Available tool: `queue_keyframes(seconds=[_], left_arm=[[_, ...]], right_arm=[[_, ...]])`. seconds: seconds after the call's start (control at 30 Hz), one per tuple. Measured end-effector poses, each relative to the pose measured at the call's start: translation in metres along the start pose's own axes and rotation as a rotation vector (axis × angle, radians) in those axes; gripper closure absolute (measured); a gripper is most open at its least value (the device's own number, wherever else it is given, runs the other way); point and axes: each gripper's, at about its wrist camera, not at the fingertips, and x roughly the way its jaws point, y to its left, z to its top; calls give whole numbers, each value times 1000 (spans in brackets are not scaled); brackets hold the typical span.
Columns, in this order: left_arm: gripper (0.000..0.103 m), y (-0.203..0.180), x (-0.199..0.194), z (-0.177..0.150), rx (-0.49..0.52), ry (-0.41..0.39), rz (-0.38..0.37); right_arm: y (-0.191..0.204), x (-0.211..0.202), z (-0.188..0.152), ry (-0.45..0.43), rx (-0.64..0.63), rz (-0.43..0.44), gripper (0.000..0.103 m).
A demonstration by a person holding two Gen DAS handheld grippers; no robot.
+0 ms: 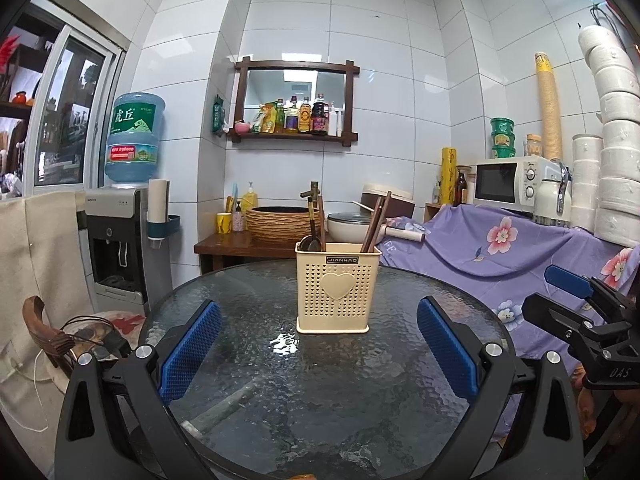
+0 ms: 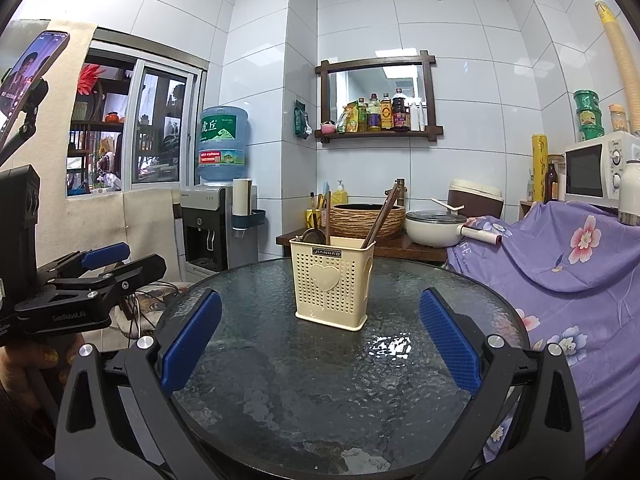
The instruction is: Organize utensils
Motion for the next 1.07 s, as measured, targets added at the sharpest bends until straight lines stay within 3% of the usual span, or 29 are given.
queue_keyframes(seconds=[1.07], left_arm=[[7,-6,6,0,12,40,10]], right_arm=[[-2,2,-1,20,-3,4,6]])
